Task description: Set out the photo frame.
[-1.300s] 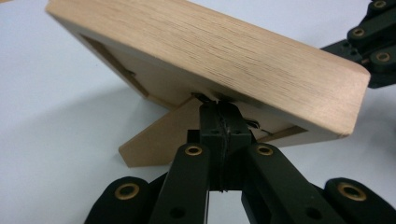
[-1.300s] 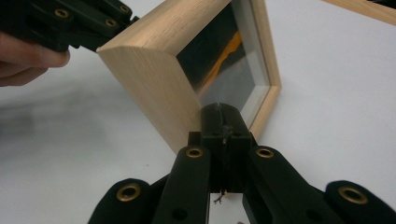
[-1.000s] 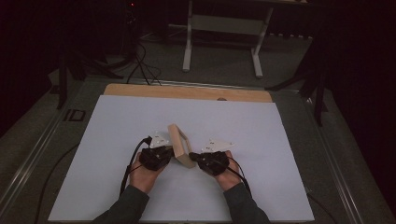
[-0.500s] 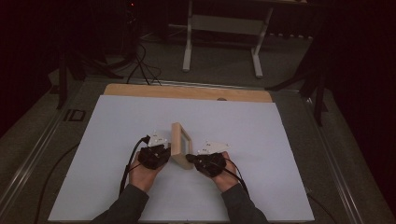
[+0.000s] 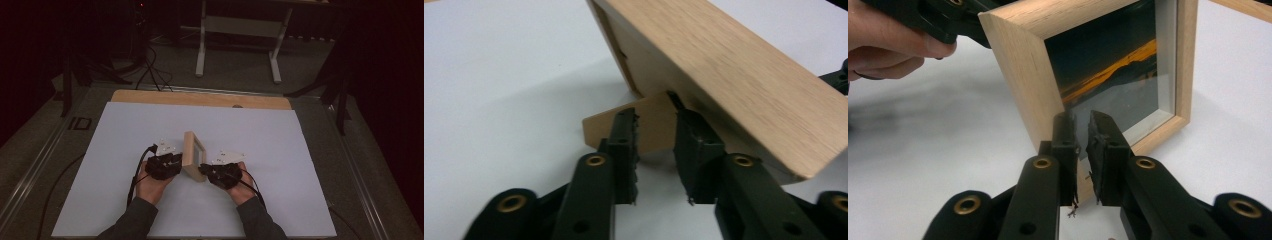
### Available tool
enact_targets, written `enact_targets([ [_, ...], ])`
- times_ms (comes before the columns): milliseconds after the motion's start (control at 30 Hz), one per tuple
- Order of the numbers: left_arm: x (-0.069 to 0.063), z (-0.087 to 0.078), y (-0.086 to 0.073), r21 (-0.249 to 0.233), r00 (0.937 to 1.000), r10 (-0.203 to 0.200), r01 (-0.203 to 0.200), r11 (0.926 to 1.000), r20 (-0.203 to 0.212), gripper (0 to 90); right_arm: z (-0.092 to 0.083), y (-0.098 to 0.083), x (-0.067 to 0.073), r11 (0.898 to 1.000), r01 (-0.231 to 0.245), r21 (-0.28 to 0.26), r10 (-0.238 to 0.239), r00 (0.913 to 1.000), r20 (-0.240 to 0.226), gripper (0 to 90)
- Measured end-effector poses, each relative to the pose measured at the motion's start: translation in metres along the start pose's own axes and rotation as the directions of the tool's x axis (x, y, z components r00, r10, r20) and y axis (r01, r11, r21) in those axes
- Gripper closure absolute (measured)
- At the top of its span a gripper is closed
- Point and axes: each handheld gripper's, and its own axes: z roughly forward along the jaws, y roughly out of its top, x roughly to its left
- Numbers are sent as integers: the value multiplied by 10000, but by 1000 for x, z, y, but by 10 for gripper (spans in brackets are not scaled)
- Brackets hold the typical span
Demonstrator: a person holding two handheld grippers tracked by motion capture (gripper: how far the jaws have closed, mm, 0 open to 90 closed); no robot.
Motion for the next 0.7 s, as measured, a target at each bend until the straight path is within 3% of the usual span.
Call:
enact_targets([
  [300,8,-11,2,-345,9981,-595,589,9977,-167,554,-7,0,-8,9995,-248,-201,252,9995,168,614],
  [700,11,-33,13,-886,9961,-858,837,9925,-197,505,-13,0,-15,9982,-497,-341,512,9977,454,580],
])
